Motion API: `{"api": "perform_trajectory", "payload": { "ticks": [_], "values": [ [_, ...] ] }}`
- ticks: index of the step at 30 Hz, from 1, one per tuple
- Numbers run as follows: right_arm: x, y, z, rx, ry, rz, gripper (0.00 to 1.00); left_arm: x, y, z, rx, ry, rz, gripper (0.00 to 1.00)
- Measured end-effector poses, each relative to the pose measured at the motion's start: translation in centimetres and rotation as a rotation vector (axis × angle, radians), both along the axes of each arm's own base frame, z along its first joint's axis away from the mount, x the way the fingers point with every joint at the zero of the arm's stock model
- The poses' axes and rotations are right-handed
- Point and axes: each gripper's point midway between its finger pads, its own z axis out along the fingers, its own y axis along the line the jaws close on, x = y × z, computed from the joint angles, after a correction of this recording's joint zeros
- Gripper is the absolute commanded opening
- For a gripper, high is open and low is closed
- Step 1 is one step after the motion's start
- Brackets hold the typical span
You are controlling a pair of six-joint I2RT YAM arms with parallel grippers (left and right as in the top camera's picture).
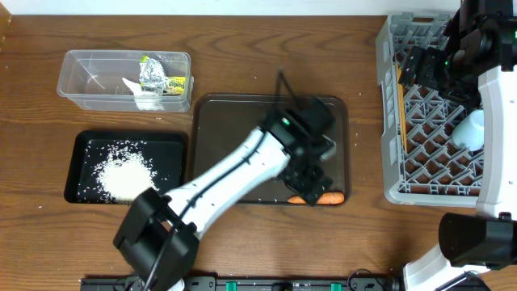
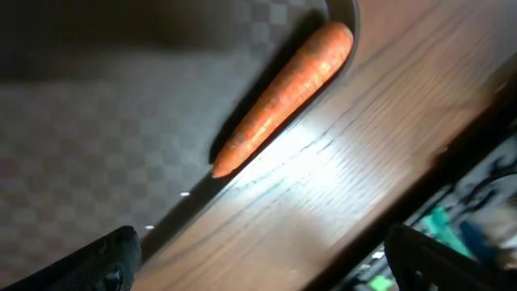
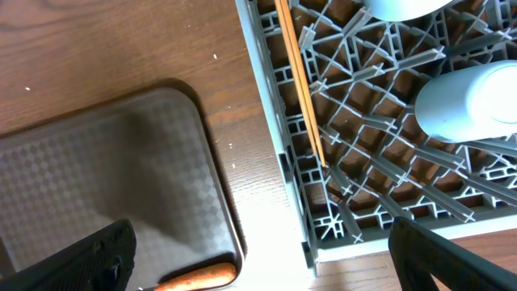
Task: Sort waste into correct bins and load items into the dishwasher rack
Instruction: 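Grasp the carrot with the left gripper near the tray's edge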
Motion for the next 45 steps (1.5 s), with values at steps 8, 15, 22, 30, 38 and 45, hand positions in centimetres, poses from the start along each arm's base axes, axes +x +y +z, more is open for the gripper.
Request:
{"api": "perform_trajectory", "payload": {
  "ticks": [8, 15, 22, 30, 38, 45],
  "values": [
    [0.0, 0.0, 0.0, 0.0, 0.0, 0.0, 0.99, -1.1, -1.9, -1.9, 0.086, -0.152, -0.241, 0.99],
    [0.0, 0.0, 0.0, 0.0, 0.0, 0.0, 0.99, 0.2, -2.6, -4.6, 0.165, -0.231, -0.298, 0.99],
    [0.0, 0.0, 0.0, 0.0, 0.0, 0.0, 0.99, 1.9, -3.5, -6.4, 0.177, -0.28, -0.3, 0.99],
    [0.0, 0.0, 0.0, 0.0, 0.0, 0.0, 0.99, 1.9, -3.4, -7.5, 0.197, -0.267, -0.303, 0.99],
    [0.0, 0.0, 0.0, 0.0, 0.0, 0.0, 0.99, 1.8, -3.4, -7.9, 0.202, -0.257, -0.306, 0.99],
    [0.0, 0.0, 0.0, 0.0, 0.0, 0.0, 0.99, 1.7, -3.4, -9.5, 0.22, -0.227, -0.311, 0.99]
  ]
}}
